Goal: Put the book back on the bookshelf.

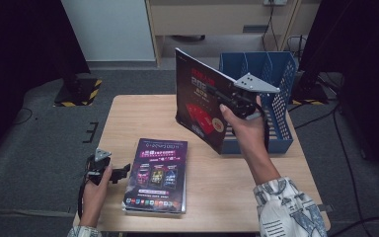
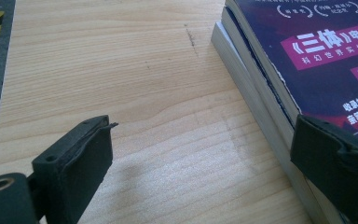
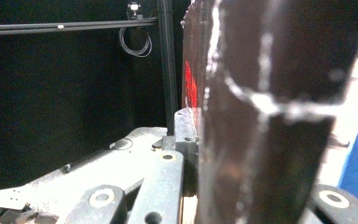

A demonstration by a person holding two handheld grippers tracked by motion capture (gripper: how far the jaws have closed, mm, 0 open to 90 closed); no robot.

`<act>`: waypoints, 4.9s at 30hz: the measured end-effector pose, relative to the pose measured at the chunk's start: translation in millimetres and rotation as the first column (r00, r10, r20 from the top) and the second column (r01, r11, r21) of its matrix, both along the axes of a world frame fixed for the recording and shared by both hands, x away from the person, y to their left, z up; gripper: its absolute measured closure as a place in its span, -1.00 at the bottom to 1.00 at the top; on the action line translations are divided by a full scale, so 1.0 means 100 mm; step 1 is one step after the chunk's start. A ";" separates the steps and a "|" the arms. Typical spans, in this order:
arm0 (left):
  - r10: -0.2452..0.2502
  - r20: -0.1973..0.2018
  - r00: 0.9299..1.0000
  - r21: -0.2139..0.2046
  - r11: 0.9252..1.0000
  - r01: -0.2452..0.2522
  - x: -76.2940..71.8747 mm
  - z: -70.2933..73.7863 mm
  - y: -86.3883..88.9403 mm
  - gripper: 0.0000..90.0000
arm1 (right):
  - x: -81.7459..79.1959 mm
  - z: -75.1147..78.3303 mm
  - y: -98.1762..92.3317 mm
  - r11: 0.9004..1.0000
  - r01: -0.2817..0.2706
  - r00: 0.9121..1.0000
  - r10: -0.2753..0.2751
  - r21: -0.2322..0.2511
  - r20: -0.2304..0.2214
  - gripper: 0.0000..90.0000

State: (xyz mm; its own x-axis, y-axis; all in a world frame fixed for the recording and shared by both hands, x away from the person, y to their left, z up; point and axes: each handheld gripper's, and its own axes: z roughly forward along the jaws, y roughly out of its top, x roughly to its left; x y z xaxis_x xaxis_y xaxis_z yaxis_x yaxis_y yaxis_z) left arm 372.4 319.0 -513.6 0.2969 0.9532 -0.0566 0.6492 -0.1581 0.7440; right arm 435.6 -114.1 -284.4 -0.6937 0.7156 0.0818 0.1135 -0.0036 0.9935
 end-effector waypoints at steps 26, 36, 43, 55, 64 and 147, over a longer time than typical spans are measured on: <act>-0.005 -0.005 1.000 0.006 1.000 0.005 0.00 0.00 -0.01 -0.89 | -0.04 0.12 -0.48 0.993 0.113 0.994 -0.113 0.025 -0.005 0.93; -0.002 -0.002 1.000 0.003 1.000 0.002 0.00 0.00 -0.01 -0.89 | -0.06 0.14 -0.68 0.985 0.172 0.985 -0.171 0.027 -0.008 0.93; -0.008 -0.003 1.000 0.011 1.000 0.008 0.00 0.00 -0.01 -0.89 | -0.10 0.14 -0.82 0.980 0.200 0.980 -0.200 0.019 -0.006 0.93; -0.008 -0.001 1.000 0.011 1.000 0.008 0.00 -0.01 -0.02 -0.89 | -0.13 0.14 -0.97 0.969 0.245 0.969 -0.245 -0.004 -0.006 0.93; -0.013 0.002 1.000 0.021 1.000 0.013 0.00 0.00 -0.03 -0.89 | -0.07 0.12 -1.00 0.954 0.298 0.954 -0.298 -0.025 -0.012 0.93; -0.017 0.011 1.000 0.010 1.000 0.017 0.02 -0.01 -0.05 -0.87 | 0.70 -1.03 -0.28 0.839 0.537 0.843 -0.538 -0.094 0.012 0.92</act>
